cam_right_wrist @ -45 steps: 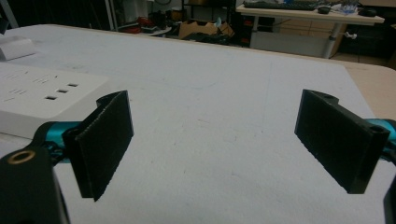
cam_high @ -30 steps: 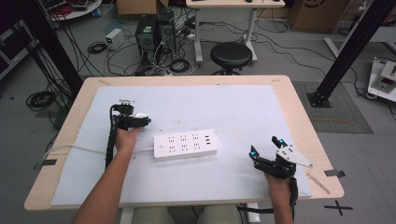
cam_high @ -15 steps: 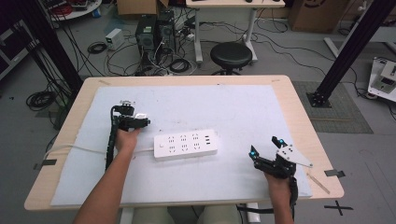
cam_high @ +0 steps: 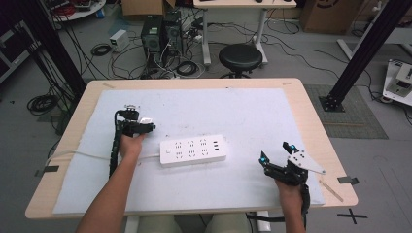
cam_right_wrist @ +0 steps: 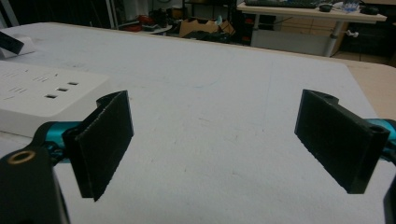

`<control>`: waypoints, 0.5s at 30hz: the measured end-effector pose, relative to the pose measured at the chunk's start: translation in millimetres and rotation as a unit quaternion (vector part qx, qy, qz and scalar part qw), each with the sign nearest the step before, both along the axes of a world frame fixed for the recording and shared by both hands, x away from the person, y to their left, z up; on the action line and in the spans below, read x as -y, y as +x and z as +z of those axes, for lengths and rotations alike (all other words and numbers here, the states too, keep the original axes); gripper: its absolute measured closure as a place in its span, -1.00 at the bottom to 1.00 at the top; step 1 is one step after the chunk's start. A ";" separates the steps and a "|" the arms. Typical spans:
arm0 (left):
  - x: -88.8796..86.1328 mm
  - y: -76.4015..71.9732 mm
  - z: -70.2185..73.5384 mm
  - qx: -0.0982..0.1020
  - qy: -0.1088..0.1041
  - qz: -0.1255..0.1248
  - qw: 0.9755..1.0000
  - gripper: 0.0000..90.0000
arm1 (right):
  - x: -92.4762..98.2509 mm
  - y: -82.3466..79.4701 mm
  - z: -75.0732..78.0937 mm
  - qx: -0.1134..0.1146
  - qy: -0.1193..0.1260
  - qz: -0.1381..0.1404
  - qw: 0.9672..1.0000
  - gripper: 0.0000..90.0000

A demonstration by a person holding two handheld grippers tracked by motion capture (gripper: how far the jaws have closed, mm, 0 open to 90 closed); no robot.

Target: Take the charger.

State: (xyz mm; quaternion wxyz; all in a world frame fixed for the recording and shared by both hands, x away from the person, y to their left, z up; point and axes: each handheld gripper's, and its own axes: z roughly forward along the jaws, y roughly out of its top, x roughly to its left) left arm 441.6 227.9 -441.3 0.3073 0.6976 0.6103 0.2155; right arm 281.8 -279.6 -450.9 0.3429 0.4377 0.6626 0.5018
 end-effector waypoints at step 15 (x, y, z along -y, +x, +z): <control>-3.5 -6.7 6.9 0.023 -0.001 -0.014 1.000 -0.06 | 0.0 -0.4 0.0 -0.002 0.003 -0.001 1.000 -0.74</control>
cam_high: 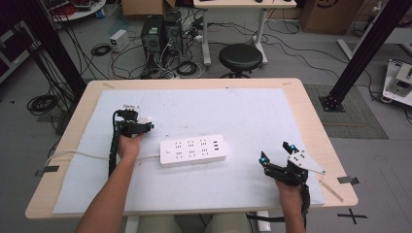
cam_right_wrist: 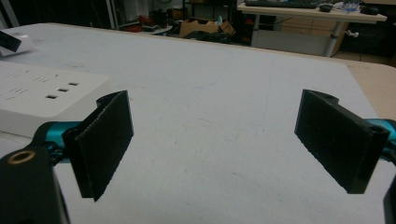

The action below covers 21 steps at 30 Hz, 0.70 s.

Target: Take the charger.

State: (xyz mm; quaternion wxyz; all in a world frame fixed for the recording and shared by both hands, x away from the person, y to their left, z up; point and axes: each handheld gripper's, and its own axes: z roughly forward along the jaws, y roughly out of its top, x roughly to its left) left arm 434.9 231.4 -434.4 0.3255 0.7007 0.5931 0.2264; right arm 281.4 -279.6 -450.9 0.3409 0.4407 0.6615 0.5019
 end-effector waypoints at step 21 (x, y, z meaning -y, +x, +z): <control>-14.7 -38.4 39.6 0.082 -0.010 -0.033 0.996 -0.05 | 0.3 0.3 0.0 -0.001 0.004 0.003 1.000 -0.74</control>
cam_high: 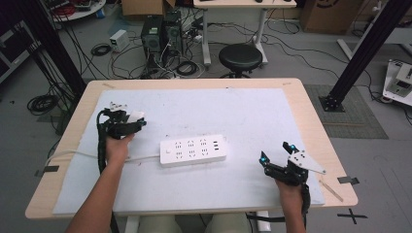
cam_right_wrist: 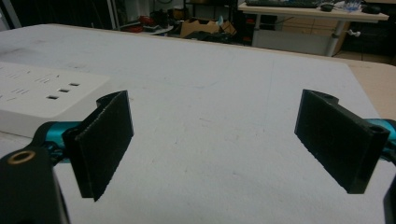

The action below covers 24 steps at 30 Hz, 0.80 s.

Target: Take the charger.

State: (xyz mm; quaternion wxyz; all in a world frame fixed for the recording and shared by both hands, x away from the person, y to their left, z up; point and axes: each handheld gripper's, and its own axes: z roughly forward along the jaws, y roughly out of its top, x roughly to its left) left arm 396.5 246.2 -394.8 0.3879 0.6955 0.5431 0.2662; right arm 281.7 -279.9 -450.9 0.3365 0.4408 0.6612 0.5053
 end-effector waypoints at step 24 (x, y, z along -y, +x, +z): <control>1.0 -71.6 34.1 0.097 0.019 -0.096 0.990 -0.05 | 0.5 -0.2 0.0 0.001 -0.002 0.003 1.000 -0.74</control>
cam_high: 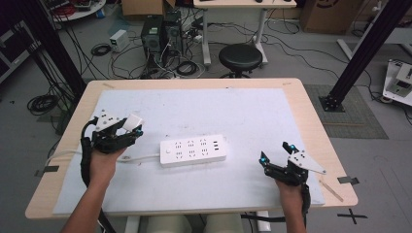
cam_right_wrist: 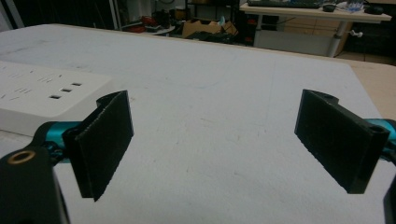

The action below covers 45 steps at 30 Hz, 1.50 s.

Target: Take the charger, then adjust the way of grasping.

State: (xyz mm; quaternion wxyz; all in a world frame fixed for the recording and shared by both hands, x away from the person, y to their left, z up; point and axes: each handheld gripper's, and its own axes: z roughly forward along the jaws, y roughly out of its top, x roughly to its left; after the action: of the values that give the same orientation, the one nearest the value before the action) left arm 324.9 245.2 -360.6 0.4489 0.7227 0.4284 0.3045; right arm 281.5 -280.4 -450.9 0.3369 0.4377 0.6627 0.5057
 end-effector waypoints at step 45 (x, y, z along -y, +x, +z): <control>30.8 -38.5 3.6 0.035 0.016 -0.208 0.977 -0.06 | 1.0 4.9 2.0 -0.023 -0.002 0.047 0.999 -0.74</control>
State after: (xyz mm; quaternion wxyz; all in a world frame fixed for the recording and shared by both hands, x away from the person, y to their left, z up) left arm 286.5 214.4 -357.0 0.5053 0.7921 0.2479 0.2362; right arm 286.5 -281.4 -448.9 0.2979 0.4170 0.6910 0.5098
